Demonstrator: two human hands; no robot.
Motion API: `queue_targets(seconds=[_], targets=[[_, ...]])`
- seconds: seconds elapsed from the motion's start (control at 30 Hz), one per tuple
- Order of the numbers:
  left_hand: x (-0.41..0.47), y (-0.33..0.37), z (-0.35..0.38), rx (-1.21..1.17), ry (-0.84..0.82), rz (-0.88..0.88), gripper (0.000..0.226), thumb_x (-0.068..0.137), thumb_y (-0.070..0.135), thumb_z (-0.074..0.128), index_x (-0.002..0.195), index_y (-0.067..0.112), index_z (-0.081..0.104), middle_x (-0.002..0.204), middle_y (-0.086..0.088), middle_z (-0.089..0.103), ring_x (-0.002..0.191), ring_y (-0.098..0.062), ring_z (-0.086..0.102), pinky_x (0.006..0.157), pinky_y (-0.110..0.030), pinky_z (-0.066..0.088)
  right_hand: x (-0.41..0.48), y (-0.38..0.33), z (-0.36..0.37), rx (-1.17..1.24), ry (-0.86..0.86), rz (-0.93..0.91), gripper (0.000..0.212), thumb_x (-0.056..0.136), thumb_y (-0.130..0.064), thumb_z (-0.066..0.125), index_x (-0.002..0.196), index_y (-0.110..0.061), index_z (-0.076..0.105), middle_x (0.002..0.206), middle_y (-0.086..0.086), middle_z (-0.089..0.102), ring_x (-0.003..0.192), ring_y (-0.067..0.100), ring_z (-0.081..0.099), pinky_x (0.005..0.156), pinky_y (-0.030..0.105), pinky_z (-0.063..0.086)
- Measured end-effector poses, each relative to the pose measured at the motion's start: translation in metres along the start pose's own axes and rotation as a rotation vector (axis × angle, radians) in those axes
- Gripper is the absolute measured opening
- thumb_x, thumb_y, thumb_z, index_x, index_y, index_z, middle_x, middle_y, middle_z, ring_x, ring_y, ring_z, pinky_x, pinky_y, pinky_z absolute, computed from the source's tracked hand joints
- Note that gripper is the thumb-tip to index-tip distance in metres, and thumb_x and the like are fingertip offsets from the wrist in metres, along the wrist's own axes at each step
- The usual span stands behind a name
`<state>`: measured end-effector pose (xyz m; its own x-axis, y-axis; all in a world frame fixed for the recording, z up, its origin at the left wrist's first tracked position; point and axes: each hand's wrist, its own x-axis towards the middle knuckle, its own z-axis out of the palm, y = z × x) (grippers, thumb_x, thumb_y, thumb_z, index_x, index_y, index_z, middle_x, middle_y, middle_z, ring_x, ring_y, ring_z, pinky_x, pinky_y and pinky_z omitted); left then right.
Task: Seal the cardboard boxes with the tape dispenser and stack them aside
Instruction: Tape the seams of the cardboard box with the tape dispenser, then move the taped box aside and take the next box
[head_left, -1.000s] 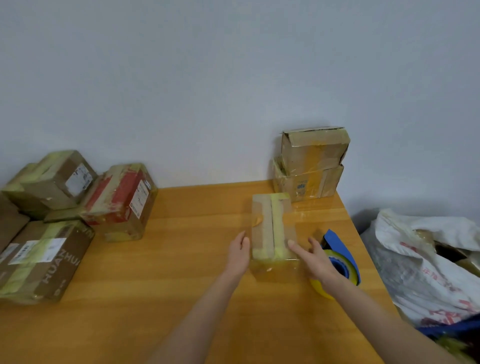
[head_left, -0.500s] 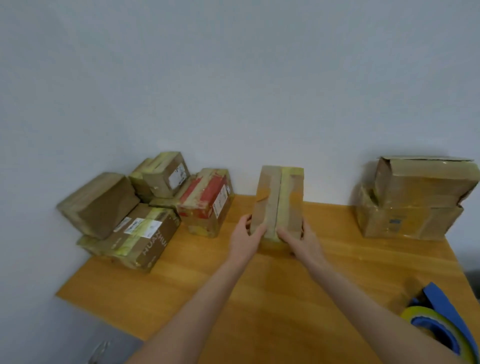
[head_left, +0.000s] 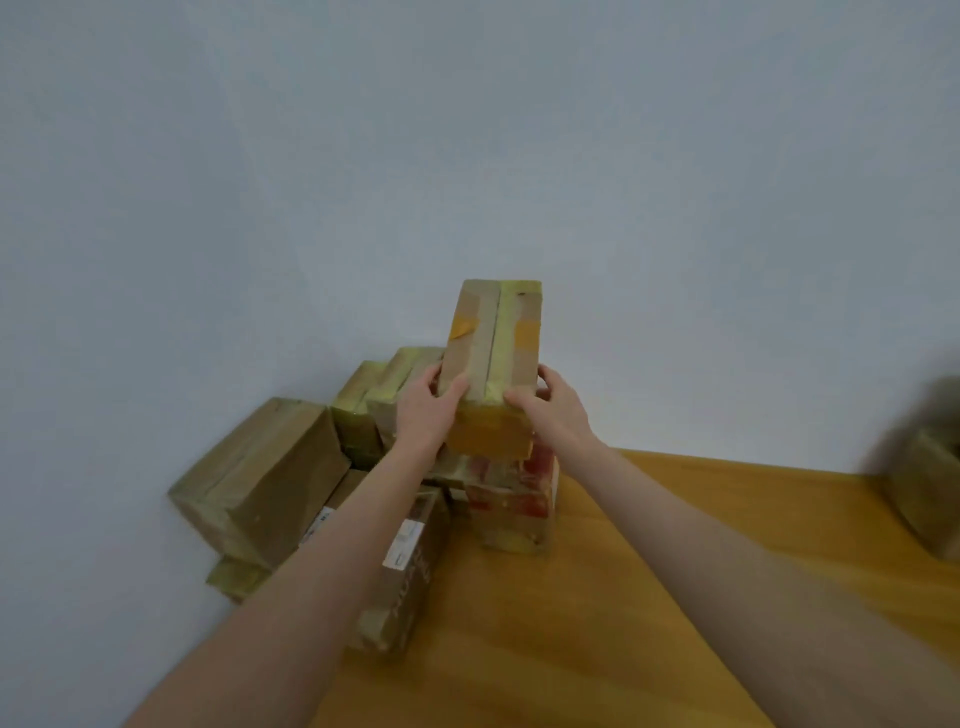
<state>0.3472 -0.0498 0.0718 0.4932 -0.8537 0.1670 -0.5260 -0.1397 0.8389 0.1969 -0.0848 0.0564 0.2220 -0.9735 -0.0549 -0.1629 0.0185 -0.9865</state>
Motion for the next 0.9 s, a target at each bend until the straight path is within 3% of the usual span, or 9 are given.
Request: queue_targets(seconds=[0.13,0.2,0.27,0.37,0.43,0.57,0.67,0.9], targets=[[0.046,-0.035,-0.014,0.049,-0.065,-0.071,0.06,0.096,0.04,0.053,0.149,0.02,0.032,0.149,-0.006,0.042,0.13,-0.025,0.045,0.105,-0.039,0.04,0.029,0.0,0.046,-0.065,0.016,0.035,0.072,0.09,-0.042,0.062,0.152,-0.024,0.03,0.151,0.004,0.042,0.135,0.027,0.043,0.109,0.048,0.04],[0.058,-0.052,-0.017,0.146,-0.141,-0.094,0.061,0.099,0.038,0.048,0.152,0.022,0.024,0.151,-0.007,0.038,0.134,-0.028,0.042,0.102,-0.036,0.037,0.038,0.003,0.064,-0.11,-0.022,0.06,0.073,0.092,-0.046,0.06,0.153,-0.022,0.026,0.154,0.004,0.036,0.138,0.026,0.038,0.112,0.044,0.036],[0.066,-0.062,-0.017,0.187,-0.184,-0.098,0.056,0.101,0.037,0.044,0.152,0.023,0.026,0.151,-0.008,0.039,0.134,-0.028,0.041,0.101,-0.035,0.037,0.043,0.006,0.076,-0.145,-0.069,0.083,0.075,0.092,-0.05,0.058,0.153,-0.021,0.026,0.155,0.004,0.035,0.139,0.026,0.037,0.113,0.044,0.035],[0.074,-0.066,-0.019,0.272,-0.217,-0.077,0.053,0.102,0.039,0.041,0.15,0.019,0.031,0.153,-0.008,0.035,0.14,-0.027,0.033,0.111,-0.041,0.031,0.048,0.008,0.08,-0.159,-0.062,0.094,0.076,0.091,-0.051,0.059,0.152,-0.019,0.028,0.154,0.004,0.036,0.138,0.026,0.038,0.112,0.043,0.036],[0.075,-0.063,-0.019,0.412,-0.172,0.026,0.052,0.101,0.038,0.04,0.148,0.016,0.034,0.154,-0.01,0.033,0.142,-0.028,0.029,0.114,-0.043,0.029,0.047,0.007,0.073,-0.234,-0.014,0.065,0.075,0.09,-0.051,0.06,0.15,-0.017,0.032,0.152,0.006,0.04,0.135,0.027,0.042,0.109,0.043,0.039],[0.068,-0.039,-0.003,0.652,-0.037,0.362,0.045,0.096,0.028,0.046,0.14,0.015,0.045,0.15,-0.012,0.035,0.137,-0.027,0.033,0.11,-0.04,0.031,0.037,0.012,0.038,-0.697,0.115,0.026,0.065,0.09,-0.043,0.059,0.145,-0.018,0.036,0.145,0.012,0.039,0.13,0.034,0.042,0.101,0.045,0.042],[0.052,-0.015,0.031,0.674,-0.092,0.477,0.044,0.094,0.026,0.049,0.137,0.016,0.046,0.149,-0.011,0.035,0.135,-0.028,0.033,0.108,-0.04,0.033,0.027,0.016,0.005,-0.878,0.153,0.056,0.063,0.092,-0.037,0.056,0.147,-0.02,0.032,0.148,0.012,0.034,0.133,0.034,0.034,0.101,0.046,0.041],[0.0,0.029,0.123,0.739,-0.263,0.569,0.05,0.095,0.025,0.048,0.143,0.016,0.039,0.155,-0.009,0.026,0.14,-0.025,0.026,0.108,-0.039,0.033,-0.005,0.032,-0.091,-1.001,0.246,0.113,0.063,0.094,-0.036,0.055,0.149,-0.02,0.029,0.151,0.01,0.029,0.135,0.031,0.031,0.102,0.041,0.039]])
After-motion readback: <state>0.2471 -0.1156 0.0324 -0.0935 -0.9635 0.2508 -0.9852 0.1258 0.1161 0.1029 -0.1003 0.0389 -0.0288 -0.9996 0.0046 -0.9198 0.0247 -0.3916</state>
